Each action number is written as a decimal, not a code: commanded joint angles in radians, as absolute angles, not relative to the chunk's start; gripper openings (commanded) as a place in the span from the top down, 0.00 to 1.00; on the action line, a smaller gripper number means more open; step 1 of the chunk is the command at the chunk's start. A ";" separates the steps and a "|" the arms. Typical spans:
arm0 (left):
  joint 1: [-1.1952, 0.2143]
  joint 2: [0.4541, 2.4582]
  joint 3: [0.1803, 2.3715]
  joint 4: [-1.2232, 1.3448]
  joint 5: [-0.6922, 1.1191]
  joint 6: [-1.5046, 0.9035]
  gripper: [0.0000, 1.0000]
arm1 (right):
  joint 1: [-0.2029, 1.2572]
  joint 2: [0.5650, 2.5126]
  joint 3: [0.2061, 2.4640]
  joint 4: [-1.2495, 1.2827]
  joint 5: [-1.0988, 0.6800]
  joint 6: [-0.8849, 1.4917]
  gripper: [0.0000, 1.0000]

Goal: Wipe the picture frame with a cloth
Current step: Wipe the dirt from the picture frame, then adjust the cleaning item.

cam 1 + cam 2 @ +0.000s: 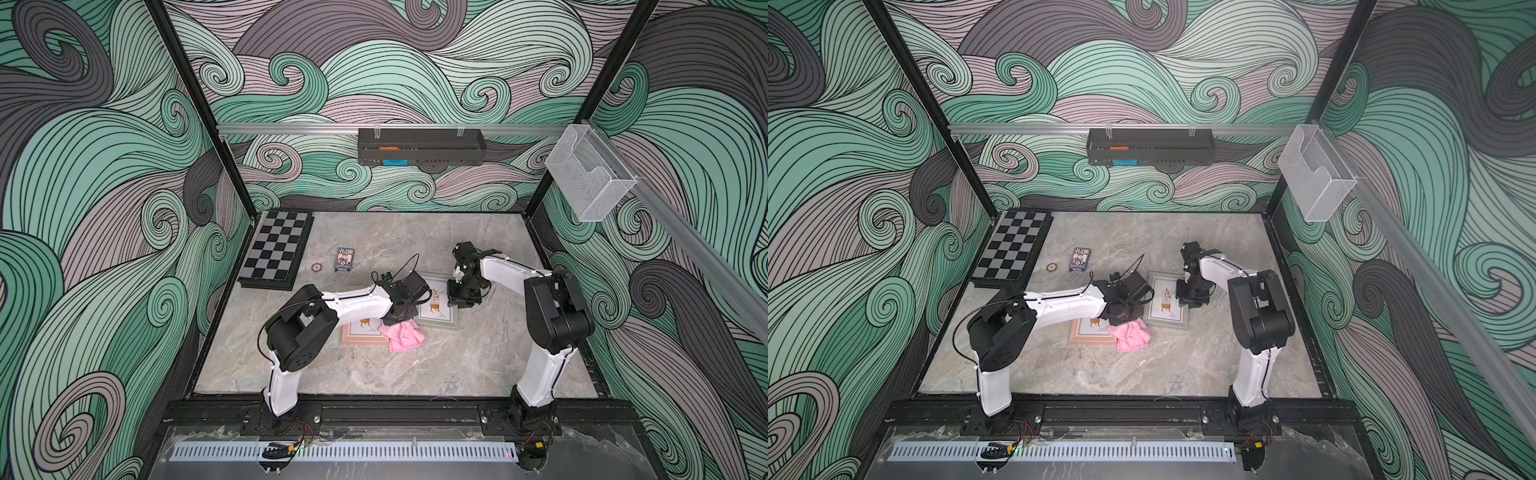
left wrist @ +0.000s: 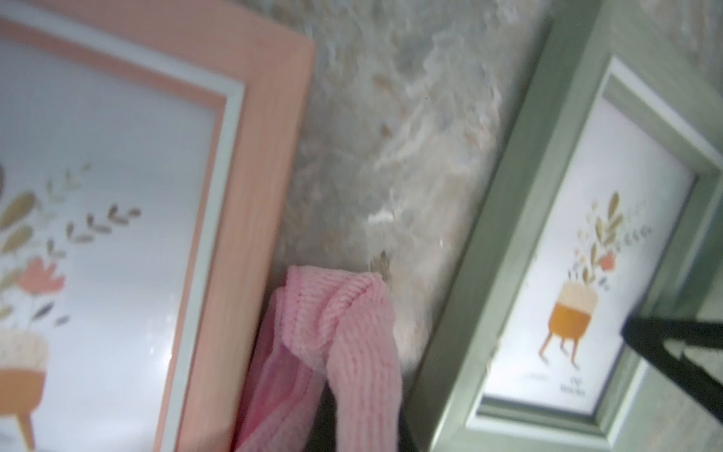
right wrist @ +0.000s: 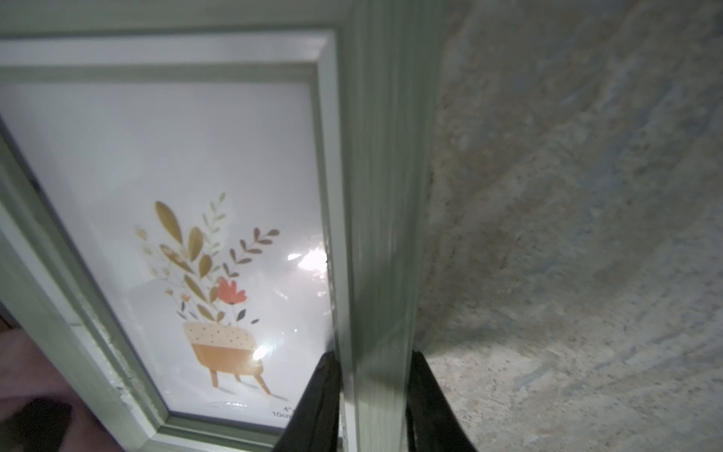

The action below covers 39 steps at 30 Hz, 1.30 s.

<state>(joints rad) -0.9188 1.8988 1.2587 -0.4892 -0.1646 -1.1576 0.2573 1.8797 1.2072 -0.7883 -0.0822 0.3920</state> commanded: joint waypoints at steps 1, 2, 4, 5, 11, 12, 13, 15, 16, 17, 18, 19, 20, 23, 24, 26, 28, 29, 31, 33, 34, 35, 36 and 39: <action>-0.933 1.850 1.255 -0.526 -0.099 -1.165 1.00 | 0.261 1.930 1.180 -0.765 -0.081 0.380 0.74; -0.930 1.839 1.261 -0.528 -0.115 -1.151 1.00 | 0.261 1.928 1.178 -0.765 -0.076 0.380 0.74; -0.921 1.799 1.292 -0.540 -0.162 -1.099 1.00 | 0.264 1.904 1.171 -0.765 -0.051 0.382 0.73; -0.915 1.778 1.307 -0.548 -0.179 -1.074 1.00 | 0.264 1.883 1.167 -0.765 -0.038 0.382 0.72; -0.824 1.619 1.274 -0.465 -0.042 -0.920 1.00 | 0.279 1.659 1.170 -0.749 -0.003 0.329 0.45; -0.796 1.587 1.227 -0.408 0.033 -0.909 1.00 | 0.283 1.615 1.173 -0.742 -0.021 0.311 0.42; -0.765 1.558 1.183 -0.346 0.107 -0.900 1.00 | 0.286 1.575 1.176 -0.737 -0.051 0.298 0.41; -0.703 1.519 1.107 -0.273 0.229 -0.892 1.00 | 0.295 1.503 1.184 -0.730 -0.123 0.270 0.37; -0.677 1.500 1.076 -0.244 0.279 -0.884 1.00 | 0.303 1.467 1.187 -0.725 -0.163 0.260 0.32; -0.659 1.489 1.053 -0.215 0.334 -0.874 1.00 | 0.306 1.439 1.186 -0.715 -0.218 0.249 0.31; -0.639 1.478 1.037 -0.199 0.388 -0.873 1.00 | 0.308 1.413 1.182 -0.697 -0.319 0.232 0.31; -0.629 1.465 1.017 -0.164 0.445 -0.873 1.00 | 0.309 1.391 1.168 -0.661 -0.439 0.227 0.29; -0.624 1.455 1.002 -0.126 0.493 -0.875 1.00 | 0.308 1.375 1.148 -0.613 -0.564 0.232 0.28; -0.621 1.430 0.979 -0.023 0.584 -0.891 1.00 | 0.333 1.363 1.076 -0.424 -0.878 0.307 0.27; -0.620 1.429 0.977 0.001 0.603 -0.900 1.00 | 0.355 1.365 1.062 -0.383 -0.917 0.323 0.27; -0.615 1.397 0.971 0.057 0.628 -0.936 1.00 | 0.393 1.365 1.041 -0.320 -0.931 0.353 0.21; -0.608 1.391 0.964 0.122 0.655 -0.984 1.00 | 0.423 1.367 1.031 -0.296 -0.929 0.357 0.20; -0.605 1.391 0.963 0.146 0.663 -1.003 1.00 | 0.433 1.367 1.030 -0.295 -0.921 0.356 0.20; -0.600 1.391 0.958 0.178 0.667 -1.031 1.00 | 0.446 1.367 1.022 -0.283 -0.923 0.358 0.20; -0.599 1.391 0.960 0.190 0.663 -1.044 1.00 | 0.459 1.363 1.017 -0.275 -0.925 0.362 0.20; -0.598 1.393 0.962 0.197 0.660 -1.051 1.00 | 0.466 1.360 1.016 -0.275 -0.918 0.359 0.20; -0.597 1.393 0.963 0.202 0.655 -1.058 1.00 | 0.470 1.356 1.014 -0.275 -0.912 0.358 0.20; -0.597 1.394 0.964 0.212 0.652 -1.064 1.00 | 0.472 1.351 1.009 -0.267 -0.912 0.363 0.20; -0.595 1.400 0.969 0.240 0.647 -1.089 1.00 | 0.483 1.345 1.005 -0.261 -0.893 0.374 0.20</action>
